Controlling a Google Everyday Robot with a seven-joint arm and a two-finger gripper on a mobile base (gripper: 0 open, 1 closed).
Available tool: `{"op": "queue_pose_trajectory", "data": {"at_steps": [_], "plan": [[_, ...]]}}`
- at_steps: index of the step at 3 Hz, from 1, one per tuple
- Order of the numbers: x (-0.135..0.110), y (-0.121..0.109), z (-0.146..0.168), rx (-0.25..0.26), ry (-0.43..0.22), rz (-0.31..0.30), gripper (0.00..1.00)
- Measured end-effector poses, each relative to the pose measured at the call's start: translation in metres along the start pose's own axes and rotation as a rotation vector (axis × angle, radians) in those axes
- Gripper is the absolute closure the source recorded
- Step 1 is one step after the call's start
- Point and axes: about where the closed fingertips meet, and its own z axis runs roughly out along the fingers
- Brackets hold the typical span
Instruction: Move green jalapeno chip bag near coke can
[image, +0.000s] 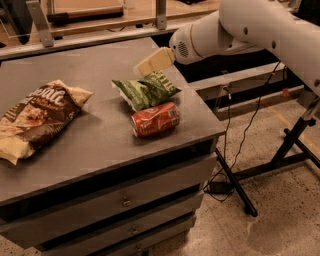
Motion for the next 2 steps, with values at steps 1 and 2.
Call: {"op": "queue_pose_trajectory", "data": {"at_steps": [1, 2], "plan": [[-0.0129, -0.0199, -0.0043, 0.07, -0.045, -0.024, 0.0], [-0.0129, -0.0199, -0.0043, 0.07, -0.045, -0.024, 0.0]]}}
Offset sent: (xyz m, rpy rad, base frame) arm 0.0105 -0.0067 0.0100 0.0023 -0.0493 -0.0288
